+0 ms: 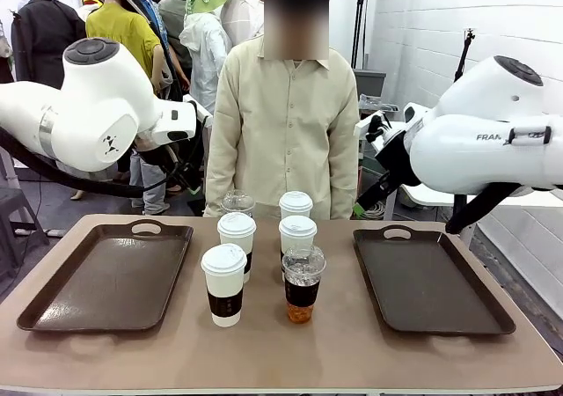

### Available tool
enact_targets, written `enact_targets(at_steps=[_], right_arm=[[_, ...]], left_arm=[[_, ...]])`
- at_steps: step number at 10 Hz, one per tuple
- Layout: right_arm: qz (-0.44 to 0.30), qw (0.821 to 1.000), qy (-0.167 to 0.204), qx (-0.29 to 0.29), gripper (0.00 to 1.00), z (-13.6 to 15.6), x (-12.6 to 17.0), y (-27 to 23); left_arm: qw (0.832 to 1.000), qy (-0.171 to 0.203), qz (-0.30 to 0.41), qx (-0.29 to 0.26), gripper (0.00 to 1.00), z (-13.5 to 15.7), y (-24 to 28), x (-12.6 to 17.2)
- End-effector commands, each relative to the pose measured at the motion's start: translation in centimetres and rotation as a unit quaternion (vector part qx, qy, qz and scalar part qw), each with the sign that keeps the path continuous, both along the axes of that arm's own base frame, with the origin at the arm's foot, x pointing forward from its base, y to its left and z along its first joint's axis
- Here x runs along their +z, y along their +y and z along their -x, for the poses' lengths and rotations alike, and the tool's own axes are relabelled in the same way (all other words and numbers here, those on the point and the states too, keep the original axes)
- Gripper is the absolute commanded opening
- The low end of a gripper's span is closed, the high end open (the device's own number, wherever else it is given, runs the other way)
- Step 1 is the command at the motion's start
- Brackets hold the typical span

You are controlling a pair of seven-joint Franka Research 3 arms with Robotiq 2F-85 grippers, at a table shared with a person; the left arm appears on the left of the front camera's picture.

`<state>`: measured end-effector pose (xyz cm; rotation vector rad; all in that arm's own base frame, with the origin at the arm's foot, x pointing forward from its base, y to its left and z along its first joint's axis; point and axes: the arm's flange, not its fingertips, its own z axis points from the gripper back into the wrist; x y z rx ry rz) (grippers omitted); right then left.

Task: Distribute the coffee onto the tray.
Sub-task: Pick up one iced Americano and place it on the right Handle tray.

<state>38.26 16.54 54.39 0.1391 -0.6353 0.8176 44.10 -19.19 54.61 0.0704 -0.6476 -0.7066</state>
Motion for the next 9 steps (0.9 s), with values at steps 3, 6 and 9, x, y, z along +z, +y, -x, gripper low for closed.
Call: enact_targets(at_steps=[3, 6, 9], right_arm=[[-0.088, 0.992, -0.016, 0.093, 1.0, 1.9, 1.0, -3.2], [-0.097, 0.99, -0.031, 0.098, 1.0, 2.3, 0.8, -4.2], [-0.118, 0.986, -0.042, 0.109, 1.0, 2.5, 0.4, -5.1]], left_arm=[[0.991, 0.037, 0.09, -0.09, 1.0, 2.2, 3.4, 1.9], [0.986, 0.027, 0.117, -0.114, 1.0, 3.1, 5.3, 1.8], [0.977, 0.006, 0.146, -0.155, 1.0, 4.9, 6.6, 1.8]])
